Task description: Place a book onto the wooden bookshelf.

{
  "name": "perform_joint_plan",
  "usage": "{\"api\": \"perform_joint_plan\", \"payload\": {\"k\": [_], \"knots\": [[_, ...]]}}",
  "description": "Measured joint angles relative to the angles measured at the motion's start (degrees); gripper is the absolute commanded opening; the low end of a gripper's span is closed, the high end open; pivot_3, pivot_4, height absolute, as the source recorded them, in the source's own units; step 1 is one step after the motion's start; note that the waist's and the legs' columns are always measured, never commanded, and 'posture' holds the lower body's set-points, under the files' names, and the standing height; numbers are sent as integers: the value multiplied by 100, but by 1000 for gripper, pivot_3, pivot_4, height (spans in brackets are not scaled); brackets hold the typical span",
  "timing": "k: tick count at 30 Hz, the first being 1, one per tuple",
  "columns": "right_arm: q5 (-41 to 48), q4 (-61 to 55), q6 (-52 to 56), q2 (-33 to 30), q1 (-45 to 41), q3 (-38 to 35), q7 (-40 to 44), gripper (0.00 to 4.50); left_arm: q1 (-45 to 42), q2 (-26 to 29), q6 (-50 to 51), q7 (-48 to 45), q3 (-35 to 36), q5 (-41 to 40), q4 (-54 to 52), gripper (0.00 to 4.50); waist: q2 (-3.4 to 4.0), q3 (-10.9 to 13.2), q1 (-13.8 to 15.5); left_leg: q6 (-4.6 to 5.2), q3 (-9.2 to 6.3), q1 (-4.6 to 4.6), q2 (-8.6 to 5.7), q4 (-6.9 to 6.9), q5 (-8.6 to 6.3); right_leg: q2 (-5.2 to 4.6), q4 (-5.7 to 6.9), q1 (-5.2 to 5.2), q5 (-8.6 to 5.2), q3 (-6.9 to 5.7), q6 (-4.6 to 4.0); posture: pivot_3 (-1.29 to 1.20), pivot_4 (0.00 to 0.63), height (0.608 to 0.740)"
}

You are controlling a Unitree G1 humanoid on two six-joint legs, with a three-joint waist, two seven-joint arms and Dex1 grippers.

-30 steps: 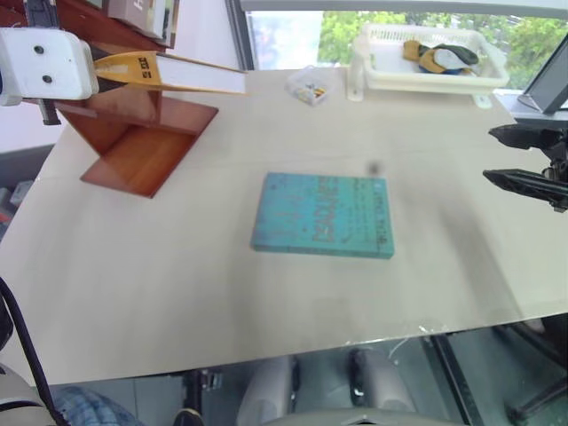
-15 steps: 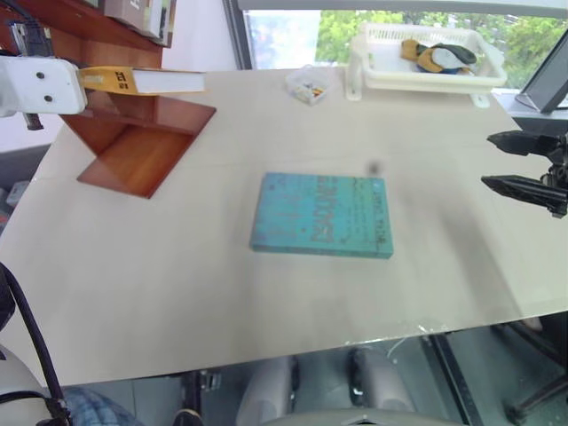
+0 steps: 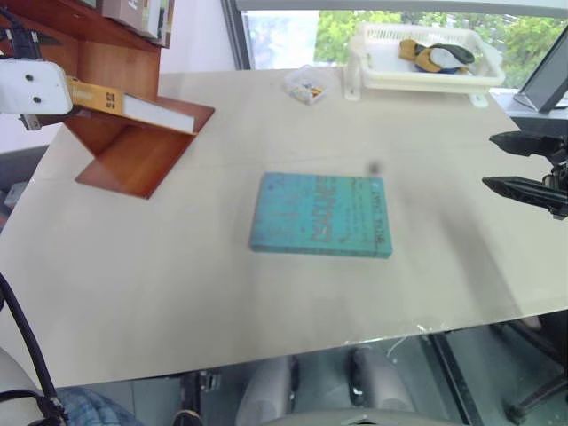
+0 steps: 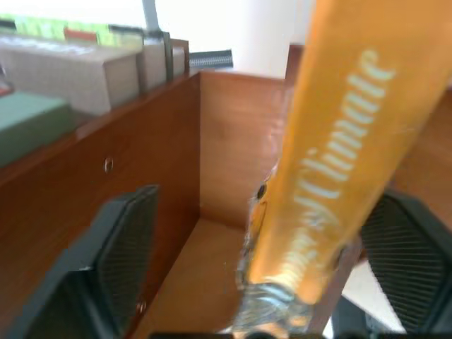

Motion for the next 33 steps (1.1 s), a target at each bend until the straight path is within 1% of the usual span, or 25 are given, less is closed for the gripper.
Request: {"api": "perform_joint_plan", "payload": {"k": [3, 7, 17, 20, 28, 31, 33], "knots": [[5, 1, -2, 5, -13, 1, -1, 4500, -5, 76, 21, 134, -54, 179, 110, 4429, -1, 0, -1, 0, 1, 0, 0, 1, 0, 0, 0, 0, 0, 0, 0, 0, 150, 740], [6, 8, -18, 48, -64, 7, -1, 4500, -7, 249, 208, 65, -114, 337, 137, 4429, -1, 0, -7, 0, 1, 0, 0, 1, 0, 0, 0, 0, 0, 0, 0, 0, 150, 740], [-4, 19, -93, 144, -66, 37, 1, 4500, -21, 472, 407, 9, -110, 393, 146, 4429, -3, 1, -4, 0, 0, 0, 0, 4, 0, -1, 3, 0, 0, 0, 0, 0, 150, 740], [-12, 39, -96, 161, -66, 42, 1, 4500, -94, 487, 504, -132, -87, 367, 129, 4429, -4, 1, -4, 0, 0, 0, 0, 4, 0, 0, 2, 0, 0, -1, 0, 0, 150, 740], [-30, 65, -119, 216, -81, 97, 14, 4500, -103, 509, 785, -748, 190, -127, 69, 4429, -5, 1, -9, 0, 0, 0, 1, 4, 0, 0, 2, 0, 0, -1, 1, 0, 150, 740], [-49, 169, -154, 228, -239, 168, 45, 4500, -4, 556, 994, -1492, 532, -806, -273, 4429, -6, 2, -15, 0, 1, -1, 4, 8, 0, 0, 3, 0, 0, 0, 0, 0, 150, 740], [-68, 286, -220, 233, -376, 254, 114, 4500, 191, 755, 1111, -1874, 673, -1079, -572, 4429, -5, 2, -36, 0, 6, 1, 4, 7, 0, 0, 2, -1, 0, 5, 0, 0, 150, 740]]}}
